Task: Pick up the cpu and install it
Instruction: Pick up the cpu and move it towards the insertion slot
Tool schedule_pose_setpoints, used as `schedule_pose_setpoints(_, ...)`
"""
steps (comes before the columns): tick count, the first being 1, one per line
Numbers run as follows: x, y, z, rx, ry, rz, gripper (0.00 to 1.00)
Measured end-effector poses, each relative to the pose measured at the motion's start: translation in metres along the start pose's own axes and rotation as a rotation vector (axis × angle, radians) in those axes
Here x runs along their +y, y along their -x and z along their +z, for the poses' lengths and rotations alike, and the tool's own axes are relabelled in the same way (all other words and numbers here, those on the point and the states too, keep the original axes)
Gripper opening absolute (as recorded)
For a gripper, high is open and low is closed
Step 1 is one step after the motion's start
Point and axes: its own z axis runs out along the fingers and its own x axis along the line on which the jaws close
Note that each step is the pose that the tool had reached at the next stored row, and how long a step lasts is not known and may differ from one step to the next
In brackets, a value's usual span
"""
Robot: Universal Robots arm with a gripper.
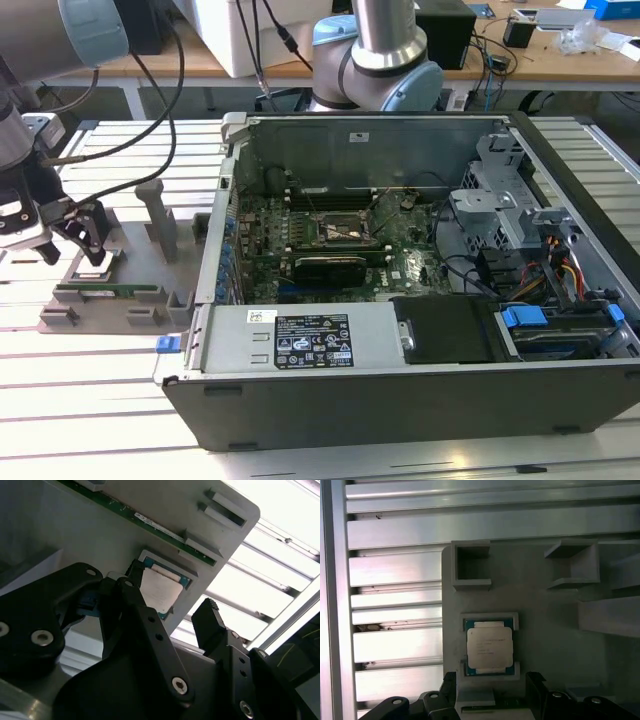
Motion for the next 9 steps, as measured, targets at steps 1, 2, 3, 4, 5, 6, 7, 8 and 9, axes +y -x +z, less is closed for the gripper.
schedule_pose_setpoints(1, 0.0000, 0.0001, 0.0005, 0.0000, 0.0000, 0.000, 0.66)
schedule_pose_setpoints(2, 0.0000, 0.0002, 0.0012, 0.0001, -0.0001, 0.000, 0.66)
schedule_pose_setpoints(3, -0.0001, 0.0003, 0.0018, -0.0001, 0.0000, 0.000, 0.66)
schedule_pose_setpoints(4, -0.0001, 0.0005, 0.0027, 0.0000, 0.0000, 0.000, 0.66)
schedule_pose_setpoints(5, -0.0001, 0.0010, 0.0046, 0.0000, -0.0001, 0.000, 0.66)
schedule_pose_setpoints(6, -0.0001, 0.0017, 0.0059, 0.0001, -0.0001, 0.000, 0.66)
schedule_pose_setpoints(7, -0.0001, 0.0020, 0.0064, 0.0000, -0.0001, 0.000, 0.66)
schedule_pose_setpoints(8, -0.0001, 0.0023, 0.0068, 0.0001, -0.0001, 0.000, 0.66)
schedule_pose_setpoints(9, -0.0001, 0.0030, 0.0077, 0.0001, 0.0000, 0.000, 0.66)
